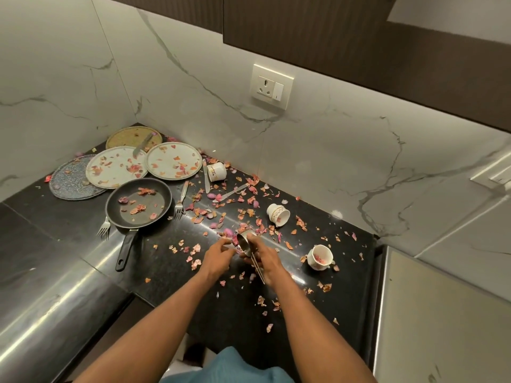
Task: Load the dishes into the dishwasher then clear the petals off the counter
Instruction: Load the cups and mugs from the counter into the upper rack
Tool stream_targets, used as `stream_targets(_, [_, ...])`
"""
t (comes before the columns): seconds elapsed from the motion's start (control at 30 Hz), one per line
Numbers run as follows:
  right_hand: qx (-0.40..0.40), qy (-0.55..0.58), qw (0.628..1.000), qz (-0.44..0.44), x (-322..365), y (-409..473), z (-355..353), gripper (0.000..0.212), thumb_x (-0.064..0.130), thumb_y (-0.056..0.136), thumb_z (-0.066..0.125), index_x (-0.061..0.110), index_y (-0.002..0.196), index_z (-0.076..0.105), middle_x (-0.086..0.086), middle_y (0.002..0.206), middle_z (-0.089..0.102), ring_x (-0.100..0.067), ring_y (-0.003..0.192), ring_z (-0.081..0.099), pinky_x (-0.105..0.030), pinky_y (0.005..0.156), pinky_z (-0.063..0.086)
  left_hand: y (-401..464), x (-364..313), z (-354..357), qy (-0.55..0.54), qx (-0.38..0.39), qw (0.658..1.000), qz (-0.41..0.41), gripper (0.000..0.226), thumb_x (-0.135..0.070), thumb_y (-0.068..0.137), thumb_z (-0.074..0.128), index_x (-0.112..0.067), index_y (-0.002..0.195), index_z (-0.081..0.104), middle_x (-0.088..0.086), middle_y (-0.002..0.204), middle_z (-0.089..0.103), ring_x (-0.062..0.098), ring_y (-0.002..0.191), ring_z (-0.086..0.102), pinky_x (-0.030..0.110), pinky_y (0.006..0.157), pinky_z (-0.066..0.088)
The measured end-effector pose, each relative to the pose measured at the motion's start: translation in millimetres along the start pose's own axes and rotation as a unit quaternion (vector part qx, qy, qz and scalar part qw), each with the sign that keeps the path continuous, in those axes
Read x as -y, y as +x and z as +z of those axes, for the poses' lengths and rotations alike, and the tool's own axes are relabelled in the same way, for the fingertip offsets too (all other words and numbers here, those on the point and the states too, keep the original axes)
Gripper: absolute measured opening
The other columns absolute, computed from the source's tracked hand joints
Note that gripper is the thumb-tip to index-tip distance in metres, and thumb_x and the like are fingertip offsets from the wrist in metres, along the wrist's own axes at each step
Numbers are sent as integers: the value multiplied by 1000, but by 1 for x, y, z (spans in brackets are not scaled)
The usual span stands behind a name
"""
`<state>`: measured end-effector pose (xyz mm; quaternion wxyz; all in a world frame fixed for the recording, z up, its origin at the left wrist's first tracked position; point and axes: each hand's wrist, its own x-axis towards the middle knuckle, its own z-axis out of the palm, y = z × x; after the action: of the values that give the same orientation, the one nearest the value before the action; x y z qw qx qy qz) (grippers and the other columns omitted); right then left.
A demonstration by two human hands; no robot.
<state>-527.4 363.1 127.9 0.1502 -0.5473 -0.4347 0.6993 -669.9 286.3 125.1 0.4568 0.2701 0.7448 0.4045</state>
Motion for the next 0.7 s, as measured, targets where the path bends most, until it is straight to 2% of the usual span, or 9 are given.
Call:
stream_targets(0.07, [21,-6,1000,8,-2,-3,4,55,67,81,71,17,104,76,-6,98,80,-28,103,73,-42,97,51,-2,0,-3,-45,1,999,-13,18,-20,102,53,-25,116,63,10,109,66,30,100,66,46,89,59])
stream_targets(0.13, [27,-12,1000,8,-1,-8,8,53,66,83,69,17,100,77,-6,98,80,-29,103,70,-39,91,49,-5,-2,-4,-89,6,996,-31,16,-26,103,53,-22,109,67,14,112,66,33,103,66,52,94,57])
stream_targets(0.2, [16,-4,1000,6,-1,-11,11,59,70,77,72,15,98,79,-6,102,78,-29,105,66,-36,86,44,-8,-6,-5,-112,4,993,-40,22,-35,102,54,-18,106,67,12,113,66,29,105,65,51,96,56])
stream_targets(0.27, [13,12,1000,-7,-2,-13,14,64,71,75,74,13,102,79,-8,107,76,-29,107,64,-36,85,44,-11,-8,-5,-128,-4,991,-44,31,-43,102,54,-16,108,67,10,113,66,27,105,65,49,93,57])
stream_targets(0.4, [23,53,998,-36,-3,-14,16,64,69,74,77,11,103,80,-11,105,78,-34,109,68,-44,97,53,-19,-12,-3,-152,-12,987,-43,44,-54,100,52,-14,111,66,10,109,69,25,102,67,41,83,59])
stream_targets(0.5, [40,132,990,-16,-6,-17,16,64,60,78,79,8,114,74,-12,105,78,-29,101,73,-38,85,58,-24,-9,0,-167,0,985,-43,54,-62,97,51,-13,110,67,10,103,75,26,96,73,43,83,61])
stream_targets(0.6, [55,174,983,21,-11,-23,15,72,64,79,76,4,118,70,-8,88,75,-17,72,67,-29,62,53,-28,-5,3,-166,0,985,-44,62,-69,93,51,-12,111,67,12,101,75,28,94,74,46,84,62])
stream_targets(0.63, [48,160,986,26,-14,-24,13,70,65,79,76,5,117,71,-7,87,73,-16,72,65,-29,62,51,-29,-5,3,-164,0,986,-43,62,-69,93,51,-12,111,67,12,103,75,28,95,74,45,83,62])
stream_targets(0.7, [28,98,995,13,-20,-28,10,63,64,78,77,13,115,74,-7,100,75,-23,88,66,-34,72,50,-32,-6,3,-171,1,984,-46,58,-65,96,50,-12,111,67,12,105,73,28,97,72,43,82,62])
